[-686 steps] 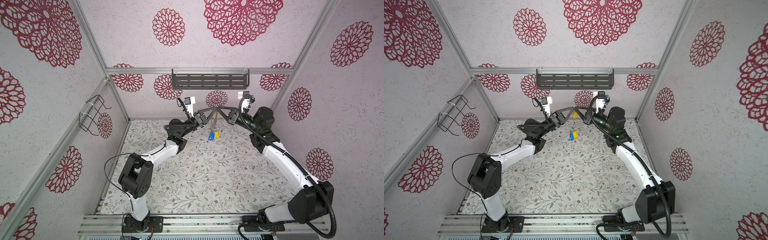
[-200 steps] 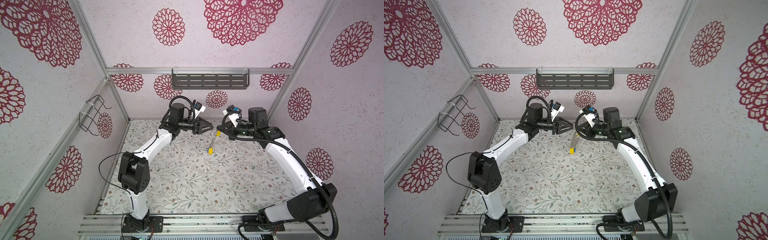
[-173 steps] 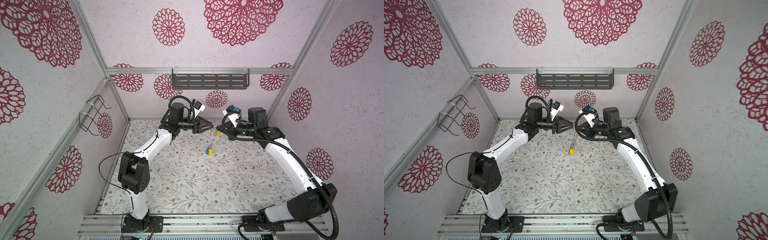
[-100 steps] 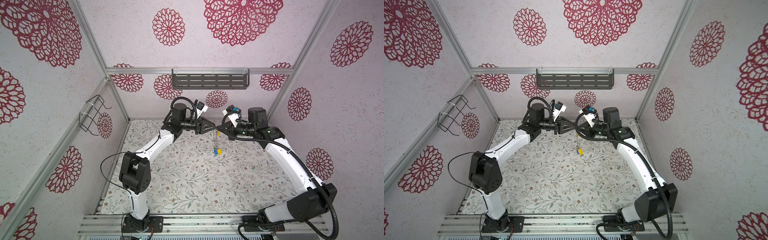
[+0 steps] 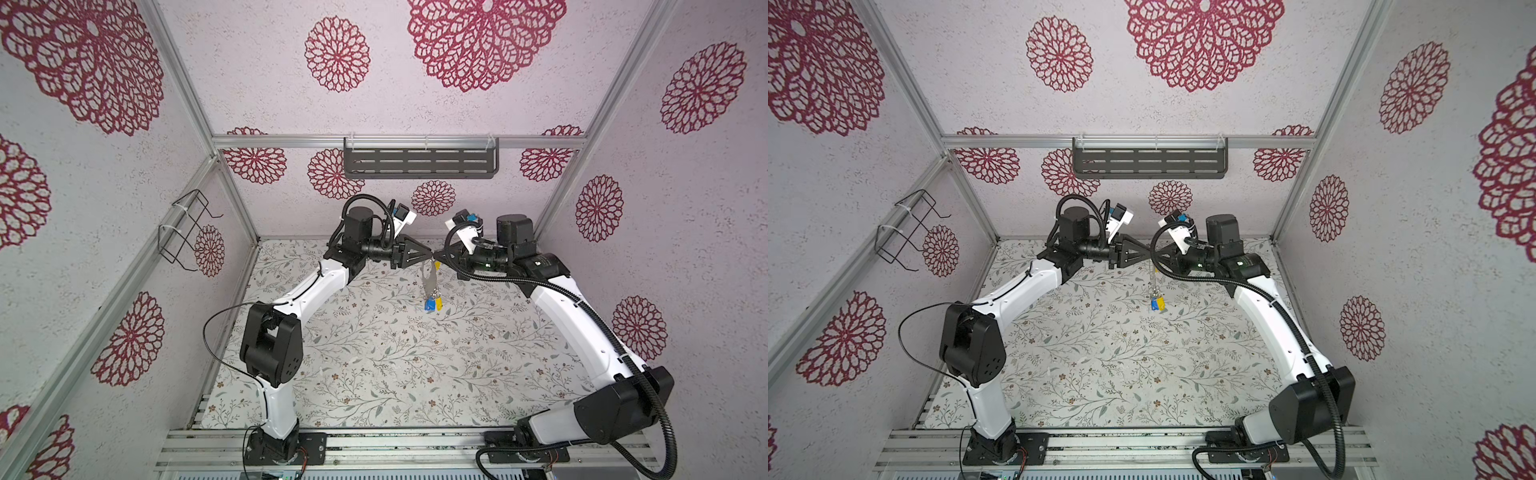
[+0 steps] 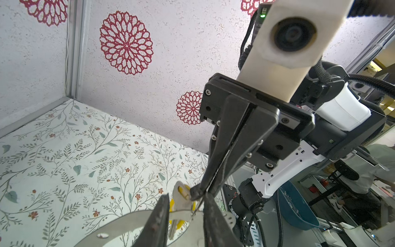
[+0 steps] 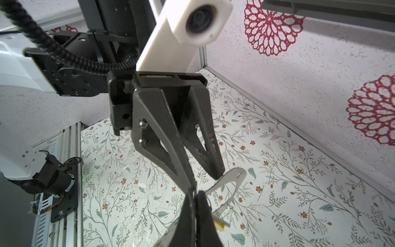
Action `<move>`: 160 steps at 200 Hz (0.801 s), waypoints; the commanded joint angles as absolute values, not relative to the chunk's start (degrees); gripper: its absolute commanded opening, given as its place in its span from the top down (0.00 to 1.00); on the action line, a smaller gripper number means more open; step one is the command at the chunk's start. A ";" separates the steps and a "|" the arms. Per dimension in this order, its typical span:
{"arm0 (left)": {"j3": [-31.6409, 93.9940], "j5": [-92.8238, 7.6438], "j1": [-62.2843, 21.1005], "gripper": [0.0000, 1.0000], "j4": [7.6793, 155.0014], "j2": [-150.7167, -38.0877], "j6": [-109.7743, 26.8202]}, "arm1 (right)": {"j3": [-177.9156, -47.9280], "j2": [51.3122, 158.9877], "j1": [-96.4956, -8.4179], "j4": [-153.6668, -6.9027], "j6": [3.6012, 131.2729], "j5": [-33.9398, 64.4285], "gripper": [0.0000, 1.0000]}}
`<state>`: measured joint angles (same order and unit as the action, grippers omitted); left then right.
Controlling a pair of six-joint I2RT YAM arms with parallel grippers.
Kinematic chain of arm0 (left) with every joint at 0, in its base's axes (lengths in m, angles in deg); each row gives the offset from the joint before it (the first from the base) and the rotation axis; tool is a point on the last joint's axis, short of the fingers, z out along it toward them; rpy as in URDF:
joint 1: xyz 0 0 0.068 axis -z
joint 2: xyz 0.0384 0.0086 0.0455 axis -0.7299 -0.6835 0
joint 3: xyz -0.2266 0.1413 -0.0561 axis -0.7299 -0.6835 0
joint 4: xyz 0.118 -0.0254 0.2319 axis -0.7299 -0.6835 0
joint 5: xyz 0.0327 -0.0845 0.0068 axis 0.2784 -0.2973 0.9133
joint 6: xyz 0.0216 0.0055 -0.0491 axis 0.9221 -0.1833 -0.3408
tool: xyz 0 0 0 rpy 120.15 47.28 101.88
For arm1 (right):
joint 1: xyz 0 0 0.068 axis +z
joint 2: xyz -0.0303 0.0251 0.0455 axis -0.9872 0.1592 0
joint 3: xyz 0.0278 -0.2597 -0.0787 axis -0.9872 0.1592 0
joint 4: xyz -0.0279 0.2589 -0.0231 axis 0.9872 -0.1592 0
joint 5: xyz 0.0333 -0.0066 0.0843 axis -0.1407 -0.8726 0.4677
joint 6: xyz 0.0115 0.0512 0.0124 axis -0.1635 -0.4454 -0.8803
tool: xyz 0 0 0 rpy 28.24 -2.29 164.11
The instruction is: Remove the keys from the keyring
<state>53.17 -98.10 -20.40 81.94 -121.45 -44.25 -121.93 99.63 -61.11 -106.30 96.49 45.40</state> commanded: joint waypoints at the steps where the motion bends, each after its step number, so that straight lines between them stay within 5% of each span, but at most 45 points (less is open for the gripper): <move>1: 53.44 -98.39 -20.23 0.64 83.18 -122.52 -44.46 | -123.38 97.07 -60.62 -103.42 95.75 46.72 1.00; 31: 51.87 -97.90 -21.09 0.55 85.24 -122.52 -46.51 | -123.29 96.89 -60.55 -103.37 95.51 47.03 1.00; 59: 50.03 -99.47 -21.47 0.65 93.52 -122.98 -52.84 | -123.20 96.89 -60.52 -103.24 95.50 46.86 1.00; 160: 46.52 -101.32 -20.73 0.72 104.93 -123.03 -61.83 | -123.73 97.86 -59.92 -100.74 93.18 42.28 1.00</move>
